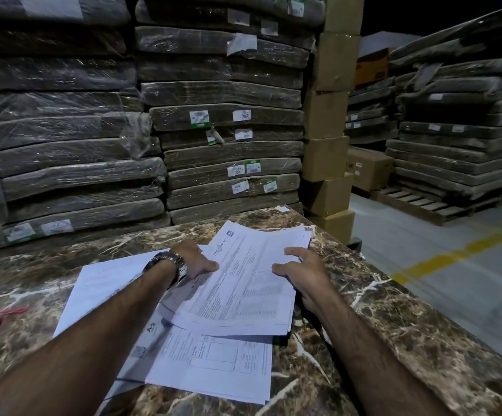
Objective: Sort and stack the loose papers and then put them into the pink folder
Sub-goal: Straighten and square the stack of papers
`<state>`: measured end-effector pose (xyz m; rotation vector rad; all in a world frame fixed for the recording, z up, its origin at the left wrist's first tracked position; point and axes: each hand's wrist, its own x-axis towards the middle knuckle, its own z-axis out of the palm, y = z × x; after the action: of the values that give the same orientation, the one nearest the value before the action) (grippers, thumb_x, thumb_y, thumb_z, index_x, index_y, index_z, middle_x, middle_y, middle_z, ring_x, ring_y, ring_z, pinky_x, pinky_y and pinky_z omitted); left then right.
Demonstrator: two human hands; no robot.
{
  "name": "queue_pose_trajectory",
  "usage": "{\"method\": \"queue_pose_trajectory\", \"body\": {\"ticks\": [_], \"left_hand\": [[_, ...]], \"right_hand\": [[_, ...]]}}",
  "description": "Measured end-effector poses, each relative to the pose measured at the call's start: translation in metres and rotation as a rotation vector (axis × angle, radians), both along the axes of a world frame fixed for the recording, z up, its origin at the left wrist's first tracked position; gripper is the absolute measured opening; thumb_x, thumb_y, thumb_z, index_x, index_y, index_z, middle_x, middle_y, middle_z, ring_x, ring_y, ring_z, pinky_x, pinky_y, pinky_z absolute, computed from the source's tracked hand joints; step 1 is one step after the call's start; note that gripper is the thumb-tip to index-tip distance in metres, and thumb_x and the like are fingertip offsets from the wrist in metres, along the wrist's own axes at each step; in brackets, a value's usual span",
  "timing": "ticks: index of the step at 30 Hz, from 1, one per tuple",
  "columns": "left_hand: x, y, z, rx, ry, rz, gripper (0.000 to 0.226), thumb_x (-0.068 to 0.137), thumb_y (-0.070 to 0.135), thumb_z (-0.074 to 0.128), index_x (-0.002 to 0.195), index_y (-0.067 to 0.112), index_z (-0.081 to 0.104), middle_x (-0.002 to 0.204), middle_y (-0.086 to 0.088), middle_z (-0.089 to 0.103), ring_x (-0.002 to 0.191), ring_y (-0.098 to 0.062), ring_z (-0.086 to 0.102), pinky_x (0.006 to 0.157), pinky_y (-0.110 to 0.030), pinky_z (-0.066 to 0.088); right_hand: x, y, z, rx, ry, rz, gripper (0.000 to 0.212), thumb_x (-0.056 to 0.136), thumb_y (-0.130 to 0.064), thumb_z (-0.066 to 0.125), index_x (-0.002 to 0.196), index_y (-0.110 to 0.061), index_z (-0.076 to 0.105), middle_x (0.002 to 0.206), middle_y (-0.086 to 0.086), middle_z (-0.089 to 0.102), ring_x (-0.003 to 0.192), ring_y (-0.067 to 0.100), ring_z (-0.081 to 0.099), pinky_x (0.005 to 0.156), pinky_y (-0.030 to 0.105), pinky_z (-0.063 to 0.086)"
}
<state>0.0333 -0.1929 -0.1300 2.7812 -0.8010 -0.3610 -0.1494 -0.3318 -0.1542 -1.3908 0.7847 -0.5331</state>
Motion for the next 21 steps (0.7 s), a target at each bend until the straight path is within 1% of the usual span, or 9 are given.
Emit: {"method": "queue_pose_trajectory", "body": {"ticks": [4, 8, 9, 11, 13, 16, 17, 19, 21], "left_hand": [[-0.005, 0.004, 0.008, 0.007, 0.048, -0.012, 0.058, 0.087, 0.05, 0.057, 0.121, 0.003, 0.059, 0.112, -0.008, 0.056, 0.095, -0.02, 0.048, 0.076, -0.027, 0.037], [0.0, 0.017, 0.006, -0.207, 0.168, 0.064, 0.052, 0.077, 0.042, 0.072, 0.117, 0.009, 0.061, 0.118, -0.007, 0.062, 0.106, -0.027, 0.059, 0.088, -0.033, 0.047], [0.0, 0.022, 0.007, -0.276, 0.223, 0.084, 0.059, 0.07, 0.042, 0.077, 0.118, 0.014, 0.059, 0.118, -0.006, 0.063, 0.104, -0.026, 0.06, 0.093, -0.035, 0.049], [0.002, 0.032, 0.008, -0.421, 0.359, 0.089, 0.087, 0.053, 0.043, 0.084, 0.129, 0.025, 0.047, 0.116, -0.002, 0.064, 0.101, -0.025, 0.063, 0.094, -0.042, 0.05], [0.002, 0.043, 0.009, -0.56, 0.457, 0.033, 0.103, 0.055, 0.035, 0.085, 0.14, 0.03, 0.027, 0.109, 0.004, 0.064, 0.096, -0.021, 0.065, 0.087, -0.039, 0.052], [0.0, 0.062, 0.009, -0.686, 0.457, -0.042, 0.095, 0.077, 0.016, 0.077, 0.144, 0.035, 0.012, 0.081, 0.018, 0.071, 0.071, -0.011, 0.07, 0.062, -0.027, 0.053], [-0.003, 0.068, 0.008, -0.725, 0.447, -0.064, 0.092, 0.079, 0.012, 0.074, 0.143, 0.037, 0.012, 0.08, 0.019, 0.072, 0.067, -0.01, 0.071, 0.058, -0.026, 0.054], [-0.013, 0.079, 0.006, -0.858, 0.421, -0.096, 0.089, 0.08, 0.003, 0.071, 0.141, 0.039, 0.018, 0.102, 0.022, 0.064, 0.076, -0.01, 0.072, 0.062, -0.029, 0.058], [-0.021, 0.088, 0.004, -0.966, 0.389, -0.144, 0.083, 0.078, -0.004, 0.07, 0.137, 0.039, 0.03, 0.123, 0.018, 0.053, 0.097, -0.014, 0.068, 0.077, -0.037, 0.059]], "right_hand": [[-0.001, 0.001, 0.0, 0.052, -0.029, 0.087, 0.028, 0.079, 0.007, 0.071, 0.104, -0.005, 0.066, 0.108, 0.019, 0.069, 0.091, 0.033, 0.07, 0.073, 0.039, 0.06], [-0.001, 0.002, 0.0, -0.093, 0.0, 0.117, 0.023, 0.081, 0.005, 0.07, 0.098, -0.01, 0.072, 0.108, 0.022, 0.07, 0.09, 0.042, 0.069, 0.082, 0.051, 0.058], [-0.001, 0.003, 0.001, -0.122, -0.002, 0.131, 0.023, 0.081, 0.004, 0.07, 0.096, -0.013, 0.073, 0.109, 0.025, 0.069, 0.086, 0.043, 0.068, 0.079, 0.049, 0.057], [-0.003, 0.004, 0.004, -0.143, -0.025, 0.166, 0.024, 0.082, 0.003, 0.069, 0.097, -0.016, 0.073, 0.108, 0.021, 0.07, 0.079, 0.034, 0.069, 0.07, 0.041, 0.057], [-0.006, 0.007, 0.009, -0.127, -0.071, 0.217, 0.026, 0.084, 0.005, 0.067, 0.103, -0.013, 0.072, 0.11, 0.01, 0.069, 0.084, 0.026, 0.073, 0.073, 0.039, 0.061], [-0.009, 0.014, 0.014, -0.115, -0.124, 0.27, 0.028, 0.084, 0.008, 0.066, 0.104, -0.01, 0.072, 0.114, 0.002, 0.066, 0.09, 0.025, 0.073, 0.077, 0.041, 0.061], [-0.009, 0.016, 0.015, -0.125, -0.131, 0.275, 0.028, 0.083, 0.009, 0.067, 0.103, -0.011, 0.072, 0.114, 0.0, 0.065, 0.091, 0.025, 0.072, 0.076, 0.041, 0.062], [-0.009, 0.021, 0.015, -0.156, -0.147, 0.271, 0.028, 0.082, 0.007, 0.068, 0.1, -0.014, 0.073, 0.114, -0.004, 0.065, 0.093, 0.024, 0.071, 0.071, 0.038, 0.062], [-0.009, 0.028, 0.018, -0.198, -0.184, 0.284, 0.027, 0.082, 0.008, 0.068, 0.098, -0.013, 0.073, 0.115, -0.007, 0.064, 0.093, 0.021, 0.07, 0.065, 0.03, 0.061]]}}
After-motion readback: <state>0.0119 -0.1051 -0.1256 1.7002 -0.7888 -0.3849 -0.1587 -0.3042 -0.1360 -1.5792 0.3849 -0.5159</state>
